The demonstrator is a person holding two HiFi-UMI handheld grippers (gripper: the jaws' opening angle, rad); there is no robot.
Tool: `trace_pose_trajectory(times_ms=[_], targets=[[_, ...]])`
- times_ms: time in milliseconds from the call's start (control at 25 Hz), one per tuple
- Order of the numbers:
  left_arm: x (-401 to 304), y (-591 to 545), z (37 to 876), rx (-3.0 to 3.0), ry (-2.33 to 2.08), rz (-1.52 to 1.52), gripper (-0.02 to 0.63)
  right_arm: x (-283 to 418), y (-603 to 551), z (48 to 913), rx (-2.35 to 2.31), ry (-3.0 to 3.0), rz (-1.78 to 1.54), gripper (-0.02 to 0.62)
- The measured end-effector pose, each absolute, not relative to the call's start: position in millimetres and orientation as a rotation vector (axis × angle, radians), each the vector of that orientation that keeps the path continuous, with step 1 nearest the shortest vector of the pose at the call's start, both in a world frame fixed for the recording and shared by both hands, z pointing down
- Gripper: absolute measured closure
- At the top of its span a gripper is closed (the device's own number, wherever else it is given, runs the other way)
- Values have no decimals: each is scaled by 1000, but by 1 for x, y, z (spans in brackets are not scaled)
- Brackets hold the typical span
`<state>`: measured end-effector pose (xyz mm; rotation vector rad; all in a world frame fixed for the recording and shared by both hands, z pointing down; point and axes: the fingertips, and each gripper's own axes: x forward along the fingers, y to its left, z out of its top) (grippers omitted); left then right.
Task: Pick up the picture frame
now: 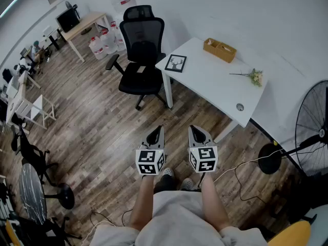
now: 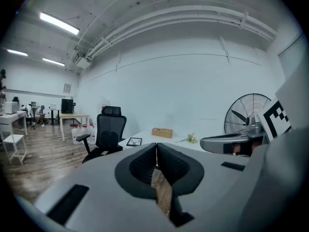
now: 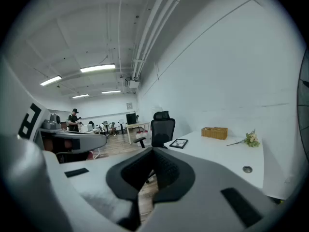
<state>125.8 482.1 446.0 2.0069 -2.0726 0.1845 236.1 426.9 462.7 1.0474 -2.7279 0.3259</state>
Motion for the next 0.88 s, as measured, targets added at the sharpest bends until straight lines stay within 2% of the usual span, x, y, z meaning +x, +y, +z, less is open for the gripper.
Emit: trace_pose_trajectory(times_ms=[880], targets=[[80,459,461,1842,-2139,94,580,237,389,471,1014,-2739,370,574]])
